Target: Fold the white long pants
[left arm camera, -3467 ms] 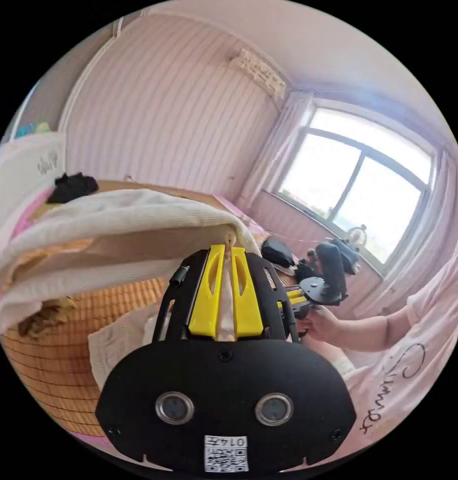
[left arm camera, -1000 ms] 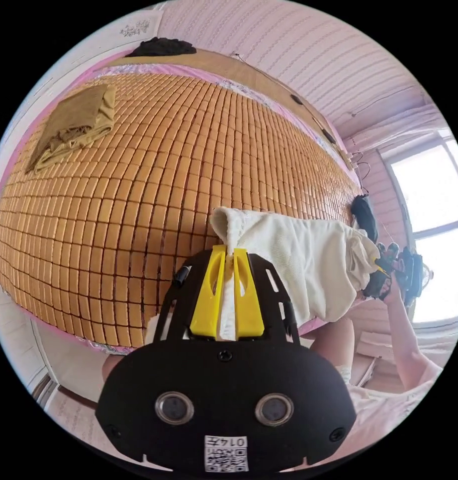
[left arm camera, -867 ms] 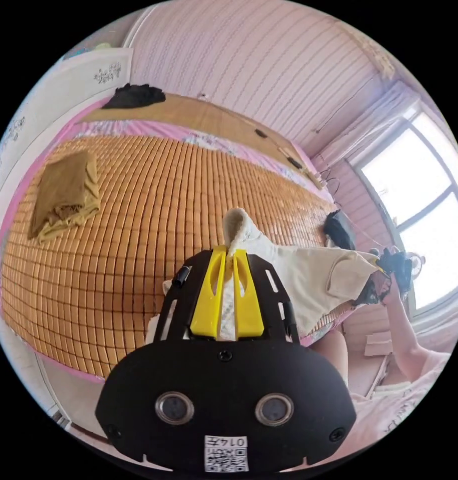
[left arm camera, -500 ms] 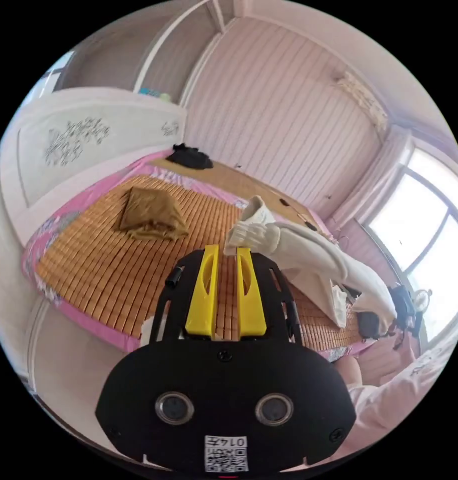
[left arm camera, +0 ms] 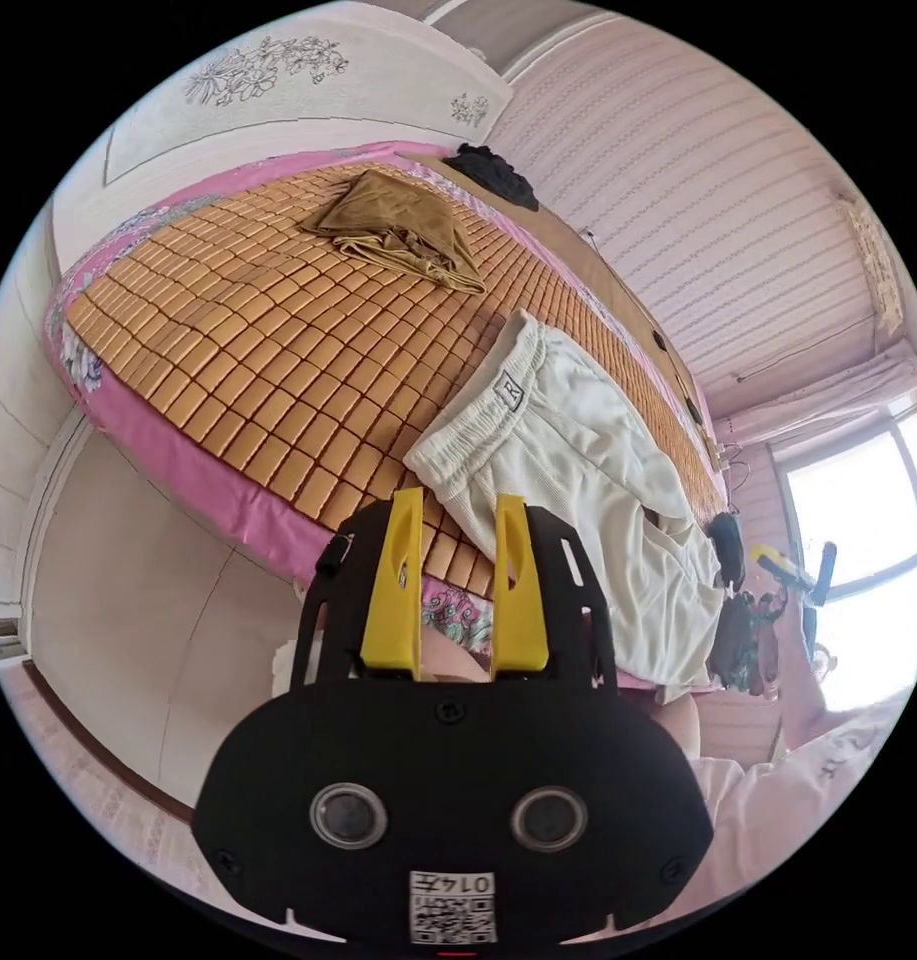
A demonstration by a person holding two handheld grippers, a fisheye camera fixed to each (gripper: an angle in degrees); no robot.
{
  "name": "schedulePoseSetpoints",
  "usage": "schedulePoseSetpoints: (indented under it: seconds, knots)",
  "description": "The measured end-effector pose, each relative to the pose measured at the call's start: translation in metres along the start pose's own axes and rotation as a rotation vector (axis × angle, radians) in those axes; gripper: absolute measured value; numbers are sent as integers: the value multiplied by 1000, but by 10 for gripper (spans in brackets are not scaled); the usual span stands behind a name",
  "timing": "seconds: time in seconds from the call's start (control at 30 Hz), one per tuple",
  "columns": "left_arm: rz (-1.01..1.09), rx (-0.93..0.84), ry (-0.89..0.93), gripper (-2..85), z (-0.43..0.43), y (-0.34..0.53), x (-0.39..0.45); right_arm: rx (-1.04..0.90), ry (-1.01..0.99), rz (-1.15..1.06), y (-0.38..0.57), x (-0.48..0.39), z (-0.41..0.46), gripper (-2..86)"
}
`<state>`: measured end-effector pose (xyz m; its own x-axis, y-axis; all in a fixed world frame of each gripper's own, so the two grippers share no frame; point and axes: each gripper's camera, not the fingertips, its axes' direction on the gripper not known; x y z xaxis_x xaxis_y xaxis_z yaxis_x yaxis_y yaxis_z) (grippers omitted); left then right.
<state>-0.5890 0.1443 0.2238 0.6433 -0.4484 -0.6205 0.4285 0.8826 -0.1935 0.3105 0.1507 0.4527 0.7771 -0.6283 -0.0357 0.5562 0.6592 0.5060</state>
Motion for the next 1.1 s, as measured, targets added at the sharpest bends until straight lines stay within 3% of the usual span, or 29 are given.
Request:
schedulePoseSetpoints:
  seconds: [0.27,0.47,0.53,0.63,0.83,0.97,1.03,1.1]
  knots:
    - [6,-16,-103,116,51,-9,14,-118,-170,-425,-301,-173,169,171]
    - [13,-6,-161,78,60,-4,24,-255,-47,-383,-370,-233,265,165]
    - [39,25,-155,59,62,0,27,-256,-73,-327,-373,-228,267,139]
    - [62,72,-136,43,56,6,33,-157,-72,-370,-356,-217,243,34]
    - [141,363,-20,-1,-27,32,73,198,-261,-383,-327,-155,111,15]
    - [41,594,51,-8,-96,40,57,325,-304,-456,-379,-171,38,21]
    - [14,639,-55,-6,-109,35,44,341,-370,-485,-412,-200,41,30]
    - [-75,654,-281,0,-107,25,21,255,-354,-494,-442,-237,75,54]
